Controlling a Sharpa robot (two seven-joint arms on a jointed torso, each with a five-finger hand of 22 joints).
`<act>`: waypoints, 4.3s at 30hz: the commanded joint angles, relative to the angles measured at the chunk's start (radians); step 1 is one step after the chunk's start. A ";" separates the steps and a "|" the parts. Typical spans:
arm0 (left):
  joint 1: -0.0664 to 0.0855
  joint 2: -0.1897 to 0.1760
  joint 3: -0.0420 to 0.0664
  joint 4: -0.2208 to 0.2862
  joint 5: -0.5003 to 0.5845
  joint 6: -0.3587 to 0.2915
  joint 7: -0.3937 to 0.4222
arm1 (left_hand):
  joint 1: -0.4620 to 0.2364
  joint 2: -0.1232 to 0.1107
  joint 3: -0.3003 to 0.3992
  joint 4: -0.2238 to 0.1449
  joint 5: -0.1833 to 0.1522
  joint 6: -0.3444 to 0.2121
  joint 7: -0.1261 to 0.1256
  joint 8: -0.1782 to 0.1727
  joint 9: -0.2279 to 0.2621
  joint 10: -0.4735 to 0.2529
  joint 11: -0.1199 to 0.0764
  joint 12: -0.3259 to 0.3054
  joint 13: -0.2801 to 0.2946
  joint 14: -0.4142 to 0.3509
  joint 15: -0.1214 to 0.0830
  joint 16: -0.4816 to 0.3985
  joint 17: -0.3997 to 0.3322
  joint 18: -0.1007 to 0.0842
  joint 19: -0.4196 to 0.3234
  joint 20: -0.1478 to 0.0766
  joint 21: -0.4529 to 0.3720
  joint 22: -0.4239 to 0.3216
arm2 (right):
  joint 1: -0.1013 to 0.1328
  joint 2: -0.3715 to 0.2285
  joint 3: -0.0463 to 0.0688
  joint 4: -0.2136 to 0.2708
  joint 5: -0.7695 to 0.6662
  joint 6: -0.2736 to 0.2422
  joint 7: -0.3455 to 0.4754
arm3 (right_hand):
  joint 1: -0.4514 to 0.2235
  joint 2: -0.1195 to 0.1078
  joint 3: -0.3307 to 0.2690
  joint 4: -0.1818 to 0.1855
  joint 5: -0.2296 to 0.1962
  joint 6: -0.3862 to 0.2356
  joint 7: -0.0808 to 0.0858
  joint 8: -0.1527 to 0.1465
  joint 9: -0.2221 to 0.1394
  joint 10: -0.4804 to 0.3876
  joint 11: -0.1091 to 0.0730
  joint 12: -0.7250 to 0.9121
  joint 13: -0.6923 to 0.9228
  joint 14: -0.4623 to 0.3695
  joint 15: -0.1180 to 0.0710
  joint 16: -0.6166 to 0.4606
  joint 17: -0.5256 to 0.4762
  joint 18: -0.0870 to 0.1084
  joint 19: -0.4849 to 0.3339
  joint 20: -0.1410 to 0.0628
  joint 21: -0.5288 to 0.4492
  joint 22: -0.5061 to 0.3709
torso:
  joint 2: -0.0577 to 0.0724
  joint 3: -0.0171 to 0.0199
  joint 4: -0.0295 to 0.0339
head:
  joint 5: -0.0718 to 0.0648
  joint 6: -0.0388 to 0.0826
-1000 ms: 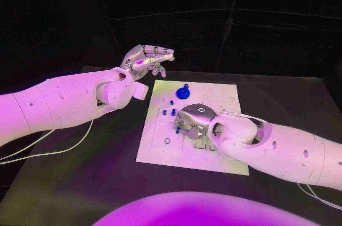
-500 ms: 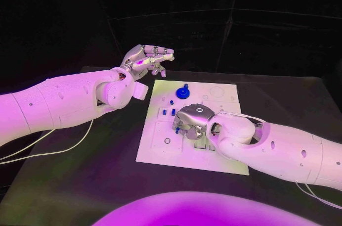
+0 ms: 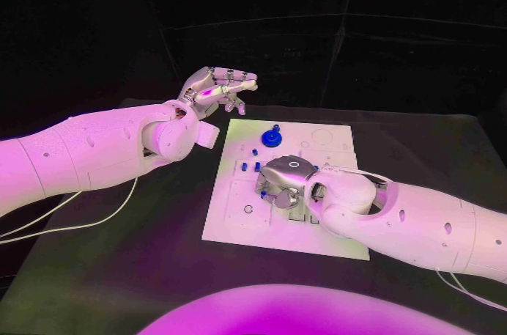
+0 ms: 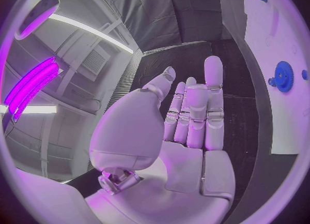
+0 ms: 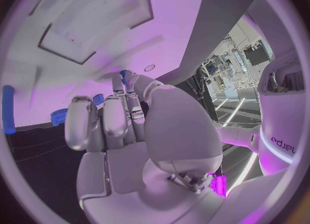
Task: Assemble the parts on the task board
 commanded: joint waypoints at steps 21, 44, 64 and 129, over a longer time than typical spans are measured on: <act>0.002 -0.005 0.001 -0.007 0.005 0.019 -0.010 | 0.009 -0.001 -0.003 -0.003 0.004 -0.007 -0.001 0.006 -0.002 -0.010 -0.001 0.007 -0.001 -0.007 0.000 -0.006 -0.002 0.014 -0.006 0.003 -0.008 -0.002 | 0.003 -0.146 0.012 0.140 0.047 -0.135 0.006 | -0.042 -0.033 -0.093 0.009 0.028 -0.083 0.029 0.000 0.002 -0.118 0.033 -0.008 0.000 -0.007 0.030 -0.064 -0.103 0.022 -0.067 0.030 -0.074 -0.097 | -0.002 -0.0005 -0.0024 | -0.006 0.008; 0.002 -0.004 0.000 -0.003 0.005 0.026 -0.010 | 0.010 -0.001 -0.004 -0.003 0.004 -0.008 0.000 0.006 -0.002 -0.010 -0.001 0.007 -0.001 -0.007 0.000 -0.006 -0.003 0.013 -0.006 0.003 -0.009 -0.003 | 0.085 -0.304 0.052 0.116 0.110 0.008 -0.080 | -0.027 -0.032 -0.202 0.022 0.037 -0.122 0.001 -0.001 0.002 -0.169 0.018 0.028 -0.002 -0.009 0.018 -0.077 -0.131 0.028 -0.080 0.018 -0.103 -0.133 | 0.002 0.0002 0.0019 | -0.045 0.048; 0.001 -0.006 0.000 -0.002 0.005 0.031 -0.012 | 0.010 -0.001 -0.004 -0.003 0.004 -0.008 0.000 0.006 -0.002 -0.010 -0.001 0.007 -0.001 -0.007 0.000 -0.006 -0.003 0.013 -0.006 0.003 -0.009 -0.003 | 0.076 -0.241 0.046 0.057 0.107 0.102 -0.075 | 0.013 0.025 -0.189 0.026 0.038 -0.067 -0.006 0.012 0.006 -0.068 0.002 0.080 -0.003 0.003 0.004 -0.059 -0.113 0.020 -0.048 0.007 -0.083 -0.102 | 0.001 0.0007 -0.0012 | -0.041 0.042; 0.002 0.007 0.000 -0.005 0.005 0.031 -0.010 | 0.009 0.000 -0.006 -0.002 0.004 -0.010 0.000 0.008 -0.002 -0.013 0.000 0.011 -0.002 -0.008 0.000 -0.007 -0.004 0.013 -0.005 0.003 -0.012 -0.005 | 0.028 0.005 -0.013 0.075 0.123 0.005 0.038 | 0.043 0.050 -0.028 -0.019 -0.013 0.034 -0.018 0.019 0.007 0.067 -0.022 0.041 0.012 0.012 -0.016 -0.024 -0.086 0.002 0.002 -0.016 -0.021 -0.019 | 0.000 0.0006 0.0007 | -0.007 0.025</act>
